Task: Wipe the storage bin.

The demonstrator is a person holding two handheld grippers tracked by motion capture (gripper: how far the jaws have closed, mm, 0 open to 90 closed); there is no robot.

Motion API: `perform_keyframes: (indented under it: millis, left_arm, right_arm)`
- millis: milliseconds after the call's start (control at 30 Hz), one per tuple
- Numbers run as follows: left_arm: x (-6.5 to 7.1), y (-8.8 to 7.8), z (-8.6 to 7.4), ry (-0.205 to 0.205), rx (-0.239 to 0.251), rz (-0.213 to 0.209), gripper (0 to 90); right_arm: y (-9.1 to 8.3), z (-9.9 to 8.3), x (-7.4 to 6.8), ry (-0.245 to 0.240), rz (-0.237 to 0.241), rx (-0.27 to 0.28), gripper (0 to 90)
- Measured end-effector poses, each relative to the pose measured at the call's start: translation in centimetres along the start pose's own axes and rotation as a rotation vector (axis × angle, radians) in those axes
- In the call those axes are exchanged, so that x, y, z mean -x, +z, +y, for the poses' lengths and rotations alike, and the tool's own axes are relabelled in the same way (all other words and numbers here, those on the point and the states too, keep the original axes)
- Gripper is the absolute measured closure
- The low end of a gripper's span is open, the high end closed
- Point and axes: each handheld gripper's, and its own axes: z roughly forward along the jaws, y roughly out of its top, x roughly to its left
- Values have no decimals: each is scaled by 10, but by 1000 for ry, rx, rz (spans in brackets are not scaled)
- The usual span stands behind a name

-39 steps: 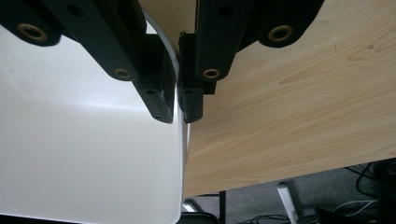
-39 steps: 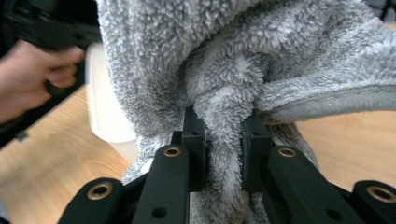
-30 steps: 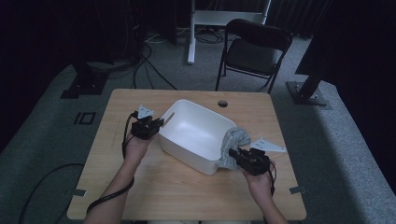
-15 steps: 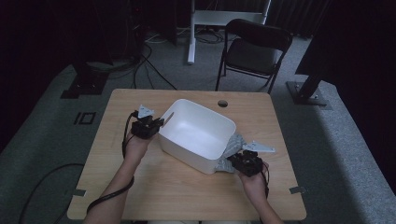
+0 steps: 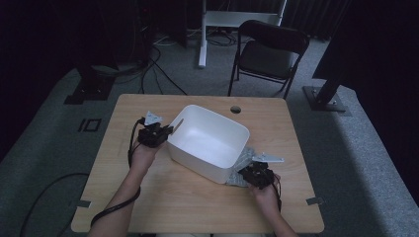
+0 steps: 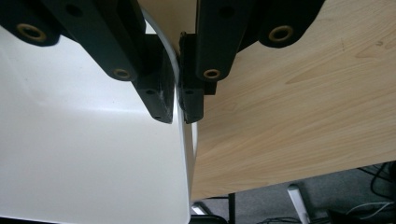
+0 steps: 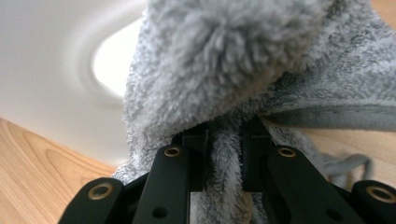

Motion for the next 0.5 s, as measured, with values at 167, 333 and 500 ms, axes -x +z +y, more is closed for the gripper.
perform_keyframes:
  millis: [167, 333, 500]
  left_arm:
    - [-1, 0, -1, -5, 6, 0, 840]
    - [1, -1, -2, -5, 15, 20, 841]
    - [1, -1, -2, 0, 16, 28, 844]
  right_arm:
    - [13, -8, 5, 8, -6, -60, 766]
    - [9, -4, 11, 31, 20, -58, 764]
    - [-27, 18, 17, 54, 13, 84, 763]
